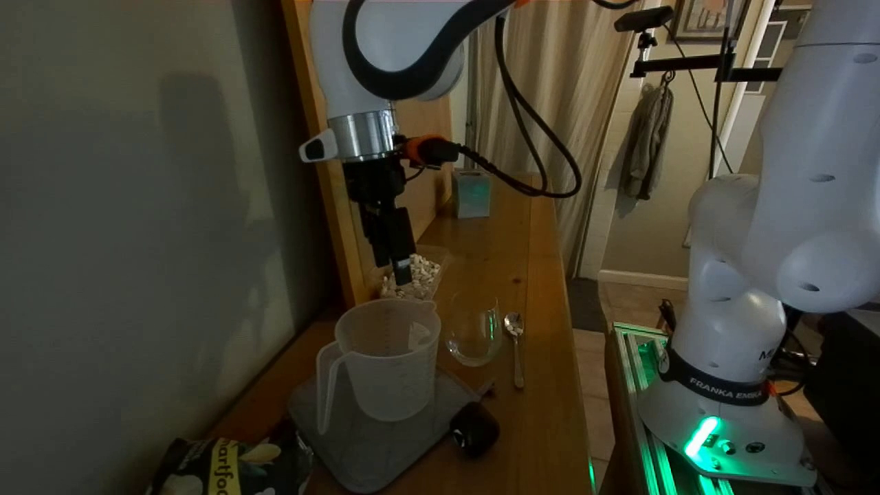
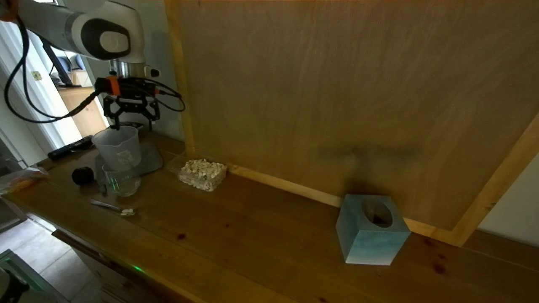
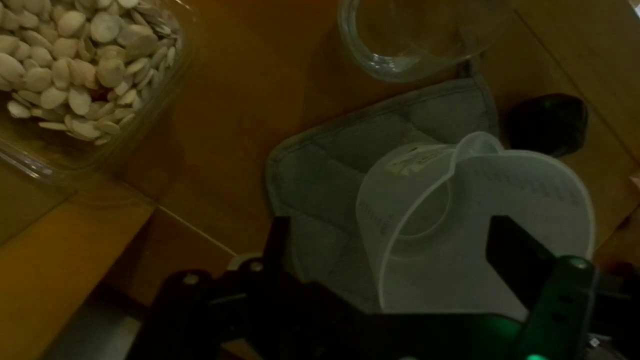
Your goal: Pour the water in the jar into the glass cup
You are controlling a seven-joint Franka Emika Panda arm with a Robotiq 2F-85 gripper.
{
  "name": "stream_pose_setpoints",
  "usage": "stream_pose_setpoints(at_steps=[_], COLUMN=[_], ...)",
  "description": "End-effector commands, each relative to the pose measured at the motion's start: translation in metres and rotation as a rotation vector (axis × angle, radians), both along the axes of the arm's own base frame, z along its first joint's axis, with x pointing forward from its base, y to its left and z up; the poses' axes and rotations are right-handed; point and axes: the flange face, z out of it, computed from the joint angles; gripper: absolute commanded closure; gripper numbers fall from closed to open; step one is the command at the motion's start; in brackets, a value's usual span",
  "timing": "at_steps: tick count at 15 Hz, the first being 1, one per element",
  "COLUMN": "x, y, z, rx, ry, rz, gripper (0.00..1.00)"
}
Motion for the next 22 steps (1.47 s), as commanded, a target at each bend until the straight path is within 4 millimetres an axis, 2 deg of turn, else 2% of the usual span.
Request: stream_pose_setpoints(at_steps=[1,5,12,22], x=[-0.002,-0.001,0.010,0.025], y=[0.031,0.048,0.046,0.041], z=[-0.010,-0.019,-0.026,-0.046], rx=[0.043,0.037,0.048,0.071], ry=[0.002,-0.024,-0.078,-0.091], rz=[0.078,0.165,0.232,0.271], gripper=[0.00,0.00,0.00,0.00])
